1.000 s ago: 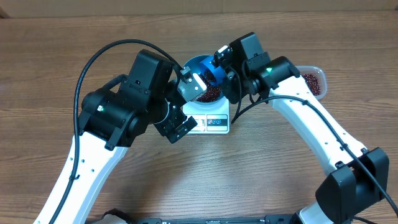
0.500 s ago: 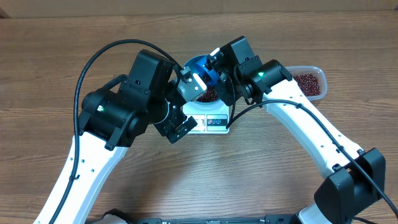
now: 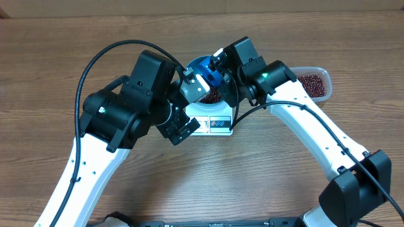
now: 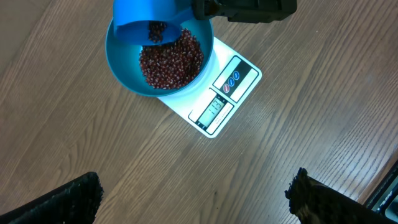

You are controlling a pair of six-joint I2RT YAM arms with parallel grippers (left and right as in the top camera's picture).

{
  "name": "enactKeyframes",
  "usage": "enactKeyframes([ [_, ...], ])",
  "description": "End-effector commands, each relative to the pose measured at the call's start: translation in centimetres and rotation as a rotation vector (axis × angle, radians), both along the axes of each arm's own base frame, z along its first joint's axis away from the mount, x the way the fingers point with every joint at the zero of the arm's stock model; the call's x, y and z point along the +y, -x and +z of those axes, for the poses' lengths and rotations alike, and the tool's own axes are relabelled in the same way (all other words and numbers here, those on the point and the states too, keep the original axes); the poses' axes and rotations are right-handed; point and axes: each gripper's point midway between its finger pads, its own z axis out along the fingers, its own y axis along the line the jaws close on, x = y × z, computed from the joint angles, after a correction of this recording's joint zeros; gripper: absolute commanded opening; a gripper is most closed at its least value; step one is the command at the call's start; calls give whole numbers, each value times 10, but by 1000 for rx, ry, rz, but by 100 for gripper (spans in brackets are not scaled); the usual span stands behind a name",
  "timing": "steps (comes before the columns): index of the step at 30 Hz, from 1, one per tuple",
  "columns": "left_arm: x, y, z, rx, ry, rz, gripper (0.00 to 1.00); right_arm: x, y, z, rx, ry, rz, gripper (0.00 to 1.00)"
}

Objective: Scoop item into bowl and weigh 150g on scale
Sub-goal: 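Tilt the blue cup with the right gripper to pour beans into the bowl, then move the empty blue cup with the right gripper back to the bean container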

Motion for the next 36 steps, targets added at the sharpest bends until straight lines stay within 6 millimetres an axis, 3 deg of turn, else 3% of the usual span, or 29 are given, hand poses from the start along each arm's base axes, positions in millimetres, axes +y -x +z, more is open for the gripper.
enactKeyframes([
  [1, 1, -2, 9, -25, 10, 6, 100, 5, -7, 16, -45, -17, 5, 4],
  [19, 1, -1, 9, -25, 10, 6, 100, -5, -13, 17, -102, 87, -9, 4],
  [36, 1, -1, 9, -25, 10, 6, 100, 2, -8, 19, -157, 174, 19, 4],
])
